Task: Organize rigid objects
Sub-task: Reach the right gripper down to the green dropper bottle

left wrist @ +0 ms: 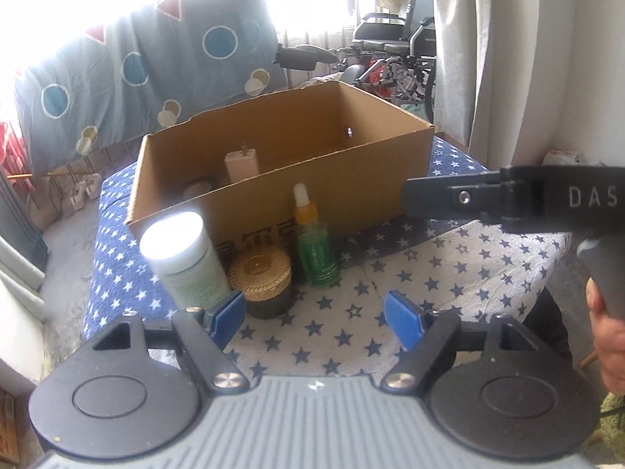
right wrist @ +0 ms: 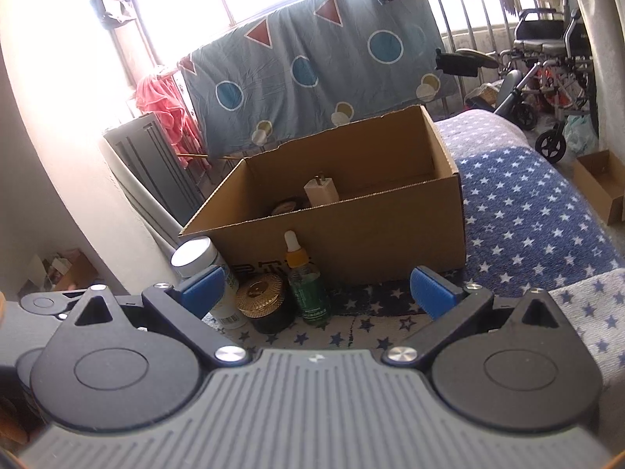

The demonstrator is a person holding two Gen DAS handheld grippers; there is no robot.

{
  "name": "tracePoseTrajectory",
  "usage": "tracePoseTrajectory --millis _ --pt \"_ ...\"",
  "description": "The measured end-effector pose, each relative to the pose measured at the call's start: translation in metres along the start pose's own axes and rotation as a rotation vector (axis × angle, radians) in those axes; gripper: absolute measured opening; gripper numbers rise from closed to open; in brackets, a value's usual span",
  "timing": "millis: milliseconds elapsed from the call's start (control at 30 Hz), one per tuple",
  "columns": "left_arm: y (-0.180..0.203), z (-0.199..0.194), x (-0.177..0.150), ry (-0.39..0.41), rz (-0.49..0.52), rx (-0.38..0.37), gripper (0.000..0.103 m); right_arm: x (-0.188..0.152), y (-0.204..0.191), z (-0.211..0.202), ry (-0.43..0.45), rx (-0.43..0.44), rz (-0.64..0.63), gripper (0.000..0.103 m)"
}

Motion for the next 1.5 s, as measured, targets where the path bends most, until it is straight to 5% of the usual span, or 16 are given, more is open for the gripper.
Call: tracePoseTrajectory --millis 267,567,933,1100,1233,1500 --pt "0.016 0.024 0.005 0.034 0.054 -0.010 0.079 -0.008 0.030 0.006 -0.029 0.040 0.083 0.102" --pt "0.025 0.056 0.013 0.048 0.139 0.063 0.071 0.000 0.028 0.042 -0.075 0.142 0.102 0.098" --pt "0.010 0.084 0.032 0.044 0.140 0.095 0.059 0.012 0.011 0.115 -0.184 0.258 0.085 0.063" --pt "0.001 0.089 0.035 0.029 0.091 0.096 0.042 0.014 0.009 0.137 -0.218 0.283 0.104 0.051" --pt "0.000 0.085 0.032 0.033 0.071 0.084 0.033 0.014 0.010 0.137 -0.225 0.288 0.115 0.024" --pt "0.015 0.066 0.030 0.076 0.055 0.030 0.031 0.014 0.013 0.111 -0.218 0.243 0.084 0.022"
Point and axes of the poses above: each gripper's, at about its wrist camera, not at the fingertips, and z roughly the way its jaws point, y to its right, x to its top, the point moved 6 cm from there along z, roughly the way its jaws point, and after that the axes turned 1 degree about -x, right-handed, at the moved point
